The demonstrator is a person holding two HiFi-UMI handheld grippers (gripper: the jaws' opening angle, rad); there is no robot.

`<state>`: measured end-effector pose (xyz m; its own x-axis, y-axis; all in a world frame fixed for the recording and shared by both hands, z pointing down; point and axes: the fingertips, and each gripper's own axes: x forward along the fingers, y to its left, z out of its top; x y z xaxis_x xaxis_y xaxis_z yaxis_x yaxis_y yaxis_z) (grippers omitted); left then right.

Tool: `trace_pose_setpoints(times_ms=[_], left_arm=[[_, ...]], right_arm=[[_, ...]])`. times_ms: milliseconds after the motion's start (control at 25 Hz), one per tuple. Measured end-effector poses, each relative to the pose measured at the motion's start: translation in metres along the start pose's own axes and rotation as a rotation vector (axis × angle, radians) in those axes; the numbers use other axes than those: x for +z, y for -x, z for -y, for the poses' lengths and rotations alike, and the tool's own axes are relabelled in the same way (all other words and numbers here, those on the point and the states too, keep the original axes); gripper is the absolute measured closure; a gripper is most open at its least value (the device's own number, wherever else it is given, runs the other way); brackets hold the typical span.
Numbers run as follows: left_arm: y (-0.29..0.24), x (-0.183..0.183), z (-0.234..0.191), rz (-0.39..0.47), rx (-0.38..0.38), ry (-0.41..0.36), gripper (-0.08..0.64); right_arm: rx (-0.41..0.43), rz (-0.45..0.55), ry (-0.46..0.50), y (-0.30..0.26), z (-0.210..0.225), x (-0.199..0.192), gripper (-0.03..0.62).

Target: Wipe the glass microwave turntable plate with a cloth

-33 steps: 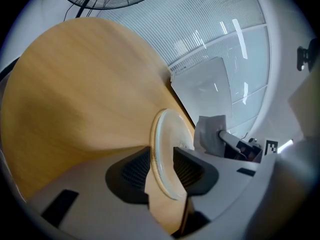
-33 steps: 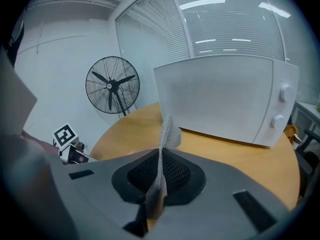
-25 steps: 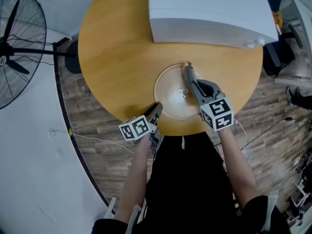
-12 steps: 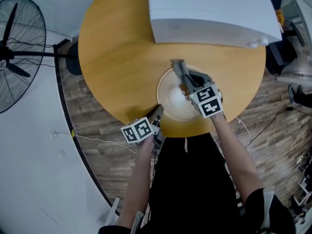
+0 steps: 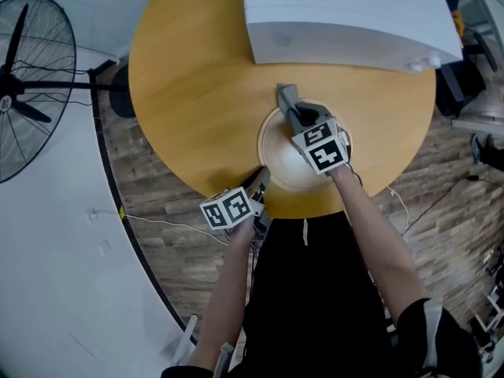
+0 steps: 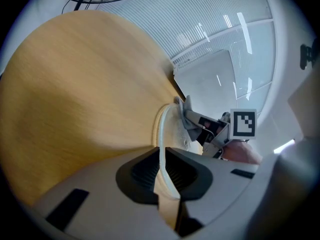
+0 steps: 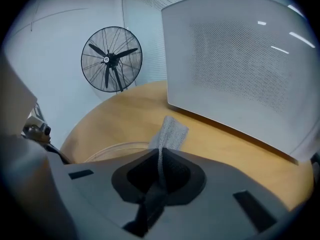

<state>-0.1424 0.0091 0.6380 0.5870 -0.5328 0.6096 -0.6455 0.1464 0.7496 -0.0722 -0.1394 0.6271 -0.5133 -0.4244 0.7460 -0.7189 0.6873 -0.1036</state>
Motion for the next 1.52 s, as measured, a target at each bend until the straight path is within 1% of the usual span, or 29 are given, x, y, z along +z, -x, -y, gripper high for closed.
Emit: trace_pose_setpoints(times_ms=[160,360,800,1120,1320,1520], left_arm=[[-0.001,-0.003,0.000,-0.009,0.002,0.007,0.529],[-0.001,-0.002,0.000,-0.007,0.004,0.005,0.529],[-0.001,-0.003,-0.001,-0.009,0.005,0.010,0.531],[0.000,-0.002,-0.003,-0.007,0.011,0.013,0.531],[-0.001,-0.001,-0.002,-0.006,0.009,0.012,0.531],[0.001,0.000,-0.004,-0.001,0.019,0.012,0.532]], right_arm=[[0.051,0.013,-0.011,-0.003,-0.022,0.002,0.569],[0.118,0.014,-0.001,-0.001,-0.052,-0.005,0.569],[0.211,-0.010,0.005,0.014,-0.104,-0.031,0.569],[0.275,-0.045,0.000,0.031,-0.128,-0.057,0.569],[0.305,-0.063,0.007,0.044,-0.135,-0.072,0.569],[0.361,-0.087,-0.006,0.055,-0.141,-0.090,0.569]])
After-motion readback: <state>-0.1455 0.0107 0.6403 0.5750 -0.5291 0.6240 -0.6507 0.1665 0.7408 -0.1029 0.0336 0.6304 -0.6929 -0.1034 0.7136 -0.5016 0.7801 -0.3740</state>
